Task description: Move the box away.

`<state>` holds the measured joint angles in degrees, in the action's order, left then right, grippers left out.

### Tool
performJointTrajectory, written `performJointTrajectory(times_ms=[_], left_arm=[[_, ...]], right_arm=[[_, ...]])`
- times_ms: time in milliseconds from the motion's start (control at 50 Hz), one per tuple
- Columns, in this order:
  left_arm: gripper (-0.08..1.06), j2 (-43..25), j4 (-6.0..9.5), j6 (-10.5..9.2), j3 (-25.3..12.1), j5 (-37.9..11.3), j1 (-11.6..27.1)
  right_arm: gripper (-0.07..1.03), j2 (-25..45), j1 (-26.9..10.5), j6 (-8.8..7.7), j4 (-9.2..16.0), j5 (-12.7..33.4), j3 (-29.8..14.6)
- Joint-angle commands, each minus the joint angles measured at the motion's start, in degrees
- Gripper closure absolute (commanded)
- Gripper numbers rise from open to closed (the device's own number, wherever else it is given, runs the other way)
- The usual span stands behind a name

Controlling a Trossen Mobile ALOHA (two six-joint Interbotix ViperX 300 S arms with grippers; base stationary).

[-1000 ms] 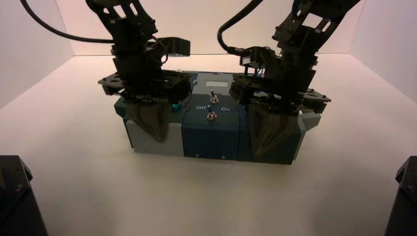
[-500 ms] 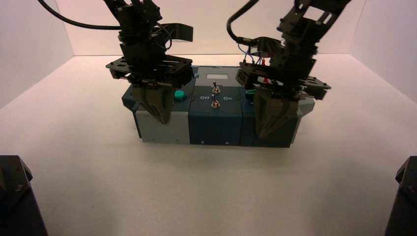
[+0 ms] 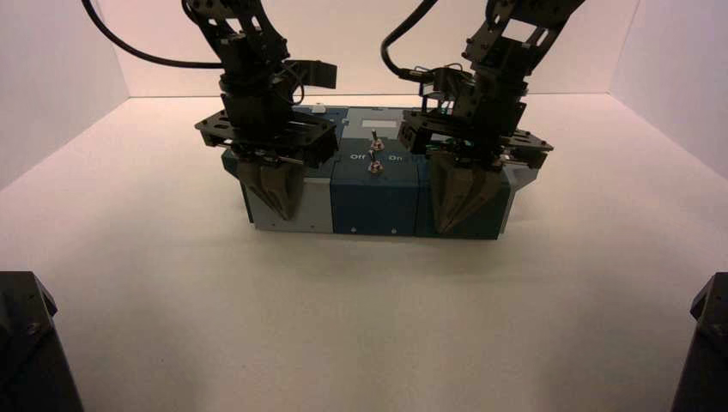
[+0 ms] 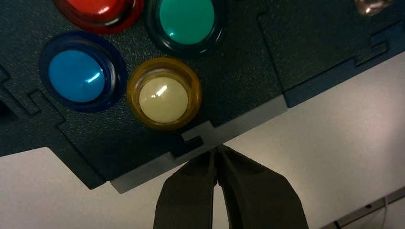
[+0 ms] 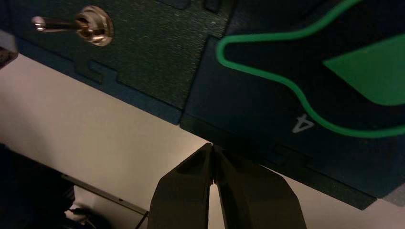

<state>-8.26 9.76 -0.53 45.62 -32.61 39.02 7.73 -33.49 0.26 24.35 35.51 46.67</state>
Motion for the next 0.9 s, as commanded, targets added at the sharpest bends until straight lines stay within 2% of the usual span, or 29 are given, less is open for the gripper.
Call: performJointTrajectory(times_ms=[20, 200, 380, 520, 660, 900], left_arm=[[1.01, 0.35, -0.44, 0.26, -1.23, 0.79, -0.53], [1.01, 3.16, -0.53, 0.18, -0.18, 0.79, -0.53], [1.01, 14.24, -0.44, -0.18, 4.31, 0.62, -0.53], [1.01, 21.80, -0.44, -0.62, 6.15, -1.23, -0.53], [1.01, 28.04, -0.18, -2.11, 6.50, -4.48, -0.53], [1.01, 39.37, -0.44, -3.34, 6.59, -7.91, -0.62]], right_arm=[[0.99, -0.97, 1.85, -0.18, -1.14, -0.53, -1.23], [0.99, -4.83, 1.23, -0.18, -1.05, -0.53, 0.70], [0.99, -14.06, 1.05, -0.09, -0.97, -0.44, 4.83], [0.99, -22.32, 1.05, 0.00, -0.70, 0.53, 7.03], [0.99, -29.62, 1.05, 0.09, -0.70, 2.29, 8.61], [0.99, -43.42, 1.05, -0.09, -0.97, 2.72, 11.07]])
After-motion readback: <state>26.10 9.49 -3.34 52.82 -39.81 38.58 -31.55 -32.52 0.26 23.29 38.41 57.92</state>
